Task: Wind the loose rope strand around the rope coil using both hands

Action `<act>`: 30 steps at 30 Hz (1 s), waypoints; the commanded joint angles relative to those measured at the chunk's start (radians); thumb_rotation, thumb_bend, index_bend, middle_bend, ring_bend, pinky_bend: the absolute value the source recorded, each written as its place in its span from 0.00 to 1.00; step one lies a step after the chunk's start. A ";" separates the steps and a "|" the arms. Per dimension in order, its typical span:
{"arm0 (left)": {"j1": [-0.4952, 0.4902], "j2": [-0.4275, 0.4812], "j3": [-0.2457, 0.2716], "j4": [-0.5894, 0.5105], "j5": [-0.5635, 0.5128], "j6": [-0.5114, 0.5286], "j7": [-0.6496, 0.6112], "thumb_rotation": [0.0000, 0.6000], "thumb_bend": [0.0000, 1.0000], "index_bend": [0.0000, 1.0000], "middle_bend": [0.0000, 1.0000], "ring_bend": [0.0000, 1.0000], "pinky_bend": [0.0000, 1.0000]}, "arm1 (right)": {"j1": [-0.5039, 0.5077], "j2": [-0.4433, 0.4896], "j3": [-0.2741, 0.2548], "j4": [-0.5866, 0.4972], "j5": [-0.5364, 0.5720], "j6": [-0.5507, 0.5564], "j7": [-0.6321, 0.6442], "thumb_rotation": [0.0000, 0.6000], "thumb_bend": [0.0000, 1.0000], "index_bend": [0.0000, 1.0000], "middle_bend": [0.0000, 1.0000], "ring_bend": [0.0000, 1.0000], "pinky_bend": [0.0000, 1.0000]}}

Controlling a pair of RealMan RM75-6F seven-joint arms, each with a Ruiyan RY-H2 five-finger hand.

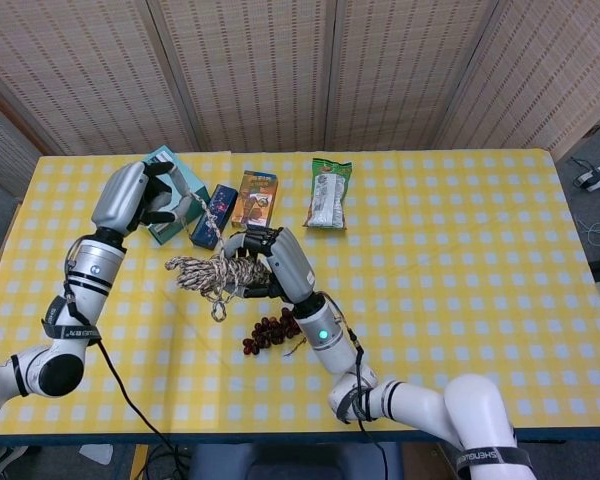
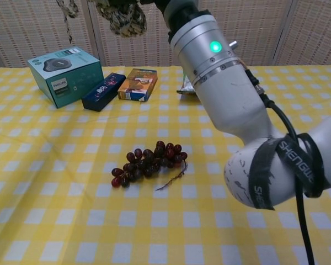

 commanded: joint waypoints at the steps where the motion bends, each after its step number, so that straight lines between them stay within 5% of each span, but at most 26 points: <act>1: 0.009 0.009 0.018 -0.007 -0.016 -0.030 -0.007 1.00 0.38 0.73 1.00 1.00 1.00 | 0.004 -0.017 0.019 0.017 0.006 0.024 -0.003 1.00 0.20 0.89 0.71 0.62 0.69; 15: 0.080 0.019 0.111 0.023 0.061 -0.085 -0.056 1.00 0.38 0.73 1.00 1.00 1.00 | 0.014 -0.063 0.088 0.088 0.048 0.099 0.001 1.00 0.21 0.90 0.71 0.62 0.69; 30: 0.149 0.063 0.157 0.060 0.112 -0.120 -0.116 1.00 0.38 0.73 1.00 1.00 1.00 | 0.011 -0.057 0.122 0.117 0.092 0.112 0.015 1.00 0.23 0.90 0.71 0.62 0.69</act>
